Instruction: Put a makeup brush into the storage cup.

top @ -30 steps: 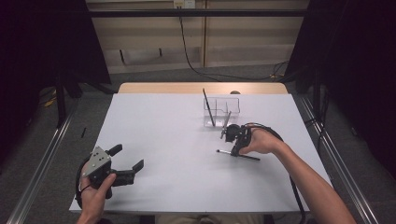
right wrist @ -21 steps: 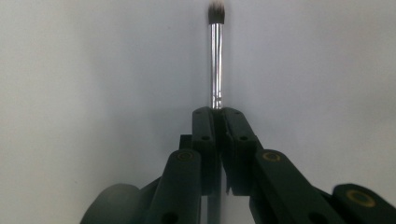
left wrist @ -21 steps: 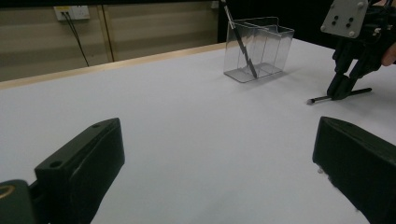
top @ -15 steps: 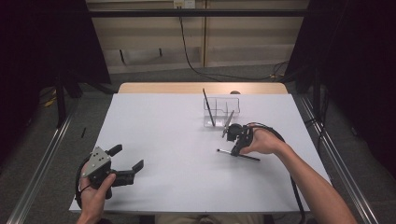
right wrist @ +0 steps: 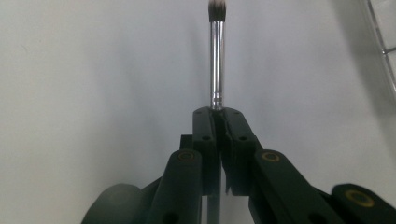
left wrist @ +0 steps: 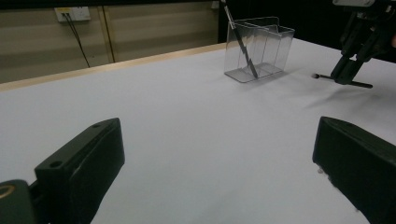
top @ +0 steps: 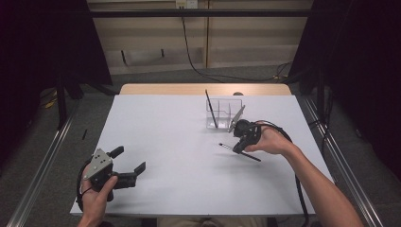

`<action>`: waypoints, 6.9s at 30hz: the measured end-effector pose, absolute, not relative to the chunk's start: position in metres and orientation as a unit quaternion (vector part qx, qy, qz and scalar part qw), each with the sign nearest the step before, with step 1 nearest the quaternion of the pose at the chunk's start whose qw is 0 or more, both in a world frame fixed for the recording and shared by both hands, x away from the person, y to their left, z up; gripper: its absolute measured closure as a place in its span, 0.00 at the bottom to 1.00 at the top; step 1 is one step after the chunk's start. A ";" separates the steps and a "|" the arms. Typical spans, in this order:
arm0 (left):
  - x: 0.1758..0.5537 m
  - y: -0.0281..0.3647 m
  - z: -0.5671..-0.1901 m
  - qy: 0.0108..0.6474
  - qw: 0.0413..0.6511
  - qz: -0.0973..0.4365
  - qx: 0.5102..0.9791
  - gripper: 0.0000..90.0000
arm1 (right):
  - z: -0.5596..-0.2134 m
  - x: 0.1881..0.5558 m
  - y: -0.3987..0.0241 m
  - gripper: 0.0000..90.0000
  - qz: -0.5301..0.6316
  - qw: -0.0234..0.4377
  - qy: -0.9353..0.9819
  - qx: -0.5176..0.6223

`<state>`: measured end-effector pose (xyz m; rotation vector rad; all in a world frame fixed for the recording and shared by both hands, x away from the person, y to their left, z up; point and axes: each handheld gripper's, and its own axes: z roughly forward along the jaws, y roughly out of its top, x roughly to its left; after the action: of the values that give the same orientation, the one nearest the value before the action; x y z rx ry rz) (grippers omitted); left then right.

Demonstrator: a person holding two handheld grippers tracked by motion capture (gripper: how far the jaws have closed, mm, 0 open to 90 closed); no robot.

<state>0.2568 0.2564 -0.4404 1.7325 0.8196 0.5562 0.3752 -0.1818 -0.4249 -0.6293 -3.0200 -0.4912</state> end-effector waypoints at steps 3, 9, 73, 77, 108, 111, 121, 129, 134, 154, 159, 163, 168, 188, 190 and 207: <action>0.256 0.257 -0.441 0.346 0.542 0.234 0.729 0.02 | -0.423 0.375 -0.186 0.94 -0.165 0.009 -0.965 -0.205; 0.256 0.257 -0.440 0.347 0.542 0.234 0.729 0.03 | -0.415 0.373 -0.193 0.94 -0.187 0.006 -0.959 -0.211; 0.257 0.256 -0.441 0.348 0.543 0.235 0.727 0.02 | -0.399 0.350 -0.237 0.94 -0.556 -0.134 -0.767 -0.292; 0.257 0.257 -0.440 0.345 0.545 0.235 0.727 0.02 | -0.397 0.351 -0.232 0.94 -0.570 -0.143 -0.757 -0.286; 0.256 0.255 -0.440 0.344 0.543 0.234 0.729 0.02 | -0.366 0.368 -0.229 0.94 -0.617 -0.184 -0.703 -0.301; 0.256 0.255 -0.440 0.341 0.542 0.234 0.731 0.02 | -0.363 0.371 -0.225 0.94 -0.615 -0.189 -0.706 -0.297; 0.257 0.254 -0.440 0.341 0.542 0.233 0.732 0.02 | -0.354 0.387 -0.218 0.94 -0.615 -0.196 -0.702 -0.302; 0.256 0.254 -0.441 0.343 0.544 0.231 0.730 0.02 | -0.351 0.405 -0.204 0.94 -0.611 -0.199 -0.700 -0.311; 0.257 0.254 -0.441 0.341 0.542 0.232 0.732 0.02 | -0.349 0.412 -0.196 0.94 -0.605 -0.203 -0.706 -0.307; 0.257 0.256 -0.440 0.341 0.545 0.232 0.730 0.02 | -0.357 0.442 -0.170 0.94 -0.586 -0.206 -0.715 -0.322; 0.257 0.257 -0.440 0.343 0.545 0.235 0.729 0.02 | -0.362 0.447 -0.168 0.94 -0.582 -0.206 -0.715 -0.327; 0.257 0.257 -0.440 0.342 0.545 0.234 0.729 0.02 | -0.366 0.448 -0.169 0.94 -0.581 -0.204 -0.715 -0.330; 0.257 0.257 -0.440 0.342 0.544 0.234 0.729 0.02 | -0.370 0.448 -0.167 0.94 -0.581 -0.201 -0.716 -0.330; 0.256 0.258 -0.440 0.341 0.543 0.236 0.730 0.02 | -0.390 0.448 -0.158 0.94 -0.565 -0.193 -0.730 -0.333; 0.256 0.259 -0.440 0.341 0.542 0.236 0.730 0.02 | -0.392 0.448 -0.159 0.94 -0.565 -0.194 -0.729 -0.334; 0.256 0.258 -0.440 0.342 0.543 0.235 0.730 0.02 | -0.409 0.446 -0.166 0.94 -0.562 -0.192 -0.725 -0.349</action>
<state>0.2562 0.2578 -0.4403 1.7333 0.8125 0.5581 0.4460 -0.1657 -0.4092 -1.2540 -2.6068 -2.0213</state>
